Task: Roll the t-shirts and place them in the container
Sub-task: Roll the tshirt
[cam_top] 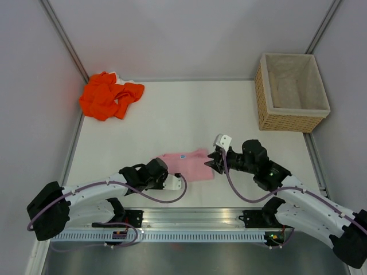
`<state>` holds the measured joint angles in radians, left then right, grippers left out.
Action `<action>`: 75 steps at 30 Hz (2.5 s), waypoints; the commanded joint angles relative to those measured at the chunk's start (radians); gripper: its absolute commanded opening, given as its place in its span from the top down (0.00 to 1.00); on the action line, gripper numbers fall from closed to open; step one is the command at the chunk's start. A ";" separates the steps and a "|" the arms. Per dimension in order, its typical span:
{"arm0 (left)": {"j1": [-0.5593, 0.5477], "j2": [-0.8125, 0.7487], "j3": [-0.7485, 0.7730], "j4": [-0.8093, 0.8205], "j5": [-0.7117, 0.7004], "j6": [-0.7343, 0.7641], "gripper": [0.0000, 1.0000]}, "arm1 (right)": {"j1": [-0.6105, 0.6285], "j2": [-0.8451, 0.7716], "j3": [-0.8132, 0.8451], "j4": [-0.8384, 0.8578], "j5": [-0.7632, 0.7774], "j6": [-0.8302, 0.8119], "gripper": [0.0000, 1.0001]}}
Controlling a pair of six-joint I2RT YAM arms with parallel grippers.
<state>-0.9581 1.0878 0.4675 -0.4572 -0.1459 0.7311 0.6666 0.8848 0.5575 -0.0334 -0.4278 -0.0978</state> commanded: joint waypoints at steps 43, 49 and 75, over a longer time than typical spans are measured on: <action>0.252 -0.135 0.118 -0.194 0.420 0.004 0.98 | 0.413 0.361 0.027 -0.109 0.431 -0.321 1.00; 0.361 -0.163 0.171 -0.374 0.551 0.103 0.98 | 0.406 0.336 0.087 -0.307 0.183 -0.367 1.00; 0.653 0.089 0.304 -0.509 0.714 0.320 0.81 | 0.004 0.683 0.381 -0.494 -0.525 -0.367 1.00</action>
<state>-0.3145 1.1786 0.7349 -1.0004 0.5571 1.0252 0.6746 1.5227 0.8585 -0.5186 -0.8558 -0.4808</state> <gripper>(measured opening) 0.133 0.026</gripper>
